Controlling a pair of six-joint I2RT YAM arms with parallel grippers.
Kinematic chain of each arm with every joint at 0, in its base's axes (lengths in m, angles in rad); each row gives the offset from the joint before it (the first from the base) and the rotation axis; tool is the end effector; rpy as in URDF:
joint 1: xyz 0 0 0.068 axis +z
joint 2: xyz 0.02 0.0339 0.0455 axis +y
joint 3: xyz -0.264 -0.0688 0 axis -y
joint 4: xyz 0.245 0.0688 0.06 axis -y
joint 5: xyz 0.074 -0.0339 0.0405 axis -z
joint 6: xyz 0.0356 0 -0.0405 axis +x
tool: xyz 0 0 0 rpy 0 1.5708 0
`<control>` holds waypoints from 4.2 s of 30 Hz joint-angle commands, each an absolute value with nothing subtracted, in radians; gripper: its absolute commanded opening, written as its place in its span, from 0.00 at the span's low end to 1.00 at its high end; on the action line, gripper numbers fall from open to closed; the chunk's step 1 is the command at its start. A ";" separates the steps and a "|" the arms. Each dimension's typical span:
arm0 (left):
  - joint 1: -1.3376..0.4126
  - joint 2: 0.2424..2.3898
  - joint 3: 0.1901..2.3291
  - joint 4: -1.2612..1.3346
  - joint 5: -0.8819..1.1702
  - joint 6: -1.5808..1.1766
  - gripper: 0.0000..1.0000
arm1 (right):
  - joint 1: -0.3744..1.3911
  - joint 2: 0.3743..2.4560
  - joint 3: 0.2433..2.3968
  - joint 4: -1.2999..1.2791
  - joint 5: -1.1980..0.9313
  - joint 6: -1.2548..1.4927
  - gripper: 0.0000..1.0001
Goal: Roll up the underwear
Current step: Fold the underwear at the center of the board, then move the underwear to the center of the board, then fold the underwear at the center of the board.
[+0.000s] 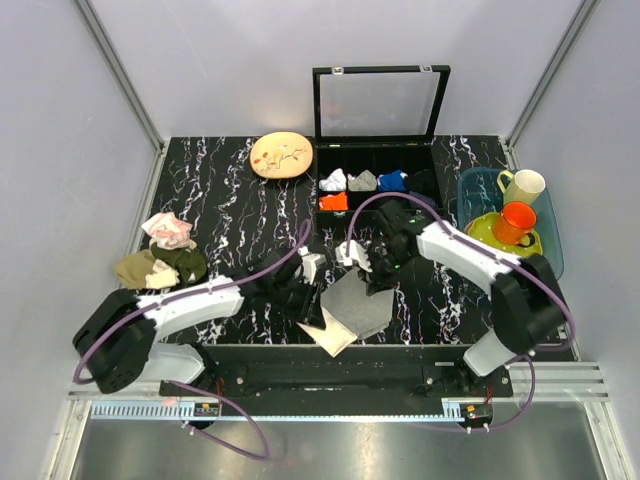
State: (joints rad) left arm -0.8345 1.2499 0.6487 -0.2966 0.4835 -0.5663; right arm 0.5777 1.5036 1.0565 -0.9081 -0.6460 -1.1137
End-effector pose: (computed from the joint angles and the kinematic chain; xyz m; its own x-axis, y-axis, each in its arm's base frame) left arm 0.1479 -0.1878 0.1924 -0.8995 0.2852 -0.3310 0.4361 0.6314 -0.6412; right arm 0.2154 0.1660 0.2250 0.1269 -0.7726 -0.6221 -0.9744 -0.2145 0.0676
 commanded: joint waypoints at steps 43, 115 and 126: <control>-0.505 0.721 0.573 -0.052 0.121 -0.101 0.99 | 0.554 1.644 1.034 -0.700 -0.681 -1.499 0.62; -1.149 0.512 0.546 -0.399 -0.084 0.341 0.83 | 0.663 2.014 1.525 -0.942 -0.394 -1.140 0.02; -1.150 0.537 0.543 -0.396 -0.066 0.336 0.83 | 0.657 2.028 1.542 -0.920 -0.359 -1.092 0.03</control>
State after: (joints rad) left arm -1.1454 0.5274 0.5362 -0.4259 -0.0803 0.3473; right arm 0.6590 2.0323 1.5108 -0.9394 -0.3805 -1.1198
